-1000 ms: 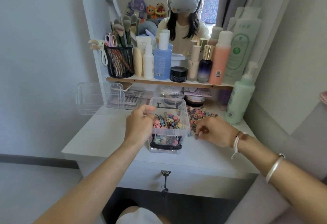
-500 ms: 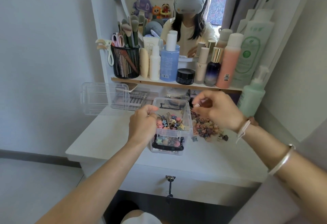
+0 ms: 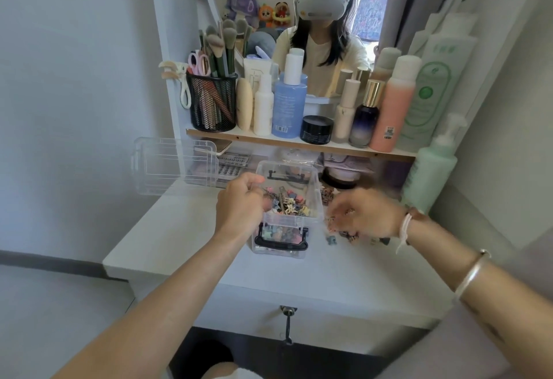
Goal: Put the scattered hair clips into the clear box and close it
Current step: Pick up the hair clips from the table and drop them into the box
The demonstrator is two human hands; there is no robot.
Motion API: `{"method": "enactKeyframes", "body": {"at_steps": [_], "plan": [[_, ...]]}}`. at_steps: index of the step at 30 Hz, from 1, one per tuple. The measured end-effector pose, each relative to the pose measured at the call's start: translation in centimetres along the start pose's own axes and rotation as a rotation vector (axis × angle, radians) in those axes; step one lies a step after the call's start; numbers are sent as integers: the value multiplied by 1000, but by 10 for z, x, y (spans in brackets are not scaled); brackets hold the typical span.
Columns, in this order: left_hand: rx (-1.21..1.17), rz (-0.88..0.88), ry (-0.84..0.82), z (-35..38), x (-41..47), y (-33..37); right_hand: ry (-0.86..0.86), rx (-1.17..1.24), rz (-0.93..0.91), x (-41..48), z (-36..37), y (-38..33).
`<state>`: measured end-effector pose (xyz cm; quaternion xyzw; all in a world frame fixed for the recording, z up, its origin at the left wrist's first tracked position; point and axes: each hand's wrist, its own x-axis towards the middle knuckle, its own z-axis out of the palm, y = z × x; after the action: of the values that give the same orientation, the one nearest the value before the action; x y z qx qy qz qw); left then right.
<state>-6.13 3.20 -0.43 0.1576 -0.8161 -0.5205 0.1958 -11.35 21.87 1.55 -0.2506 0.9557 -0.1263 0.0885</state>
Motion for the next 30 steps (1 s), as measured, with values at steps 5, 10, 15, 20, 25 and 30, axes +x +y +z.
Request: {"method": "enactKeyframes", "body": {"at_steps": [5,10,15,20,25,30], "plan": [[13,7,-6,1,3,-2,-35,-204,-67,2,25,-3],[-6,8,-12,2,4,-4,45,-188,-84,6,27,-3],[-24,20,-30,0,4,-5,147,-101,-76,1,10,-2],[-38,13,-22,-1,5,-5,383,310,-162,-1,-35,-33],[-14,40,-37,-2,3,-5,354,184,-166,-5,-35,-40],[5,42,-22,-2,2,-6,90,-133,33,-7,-11,-2]]}}
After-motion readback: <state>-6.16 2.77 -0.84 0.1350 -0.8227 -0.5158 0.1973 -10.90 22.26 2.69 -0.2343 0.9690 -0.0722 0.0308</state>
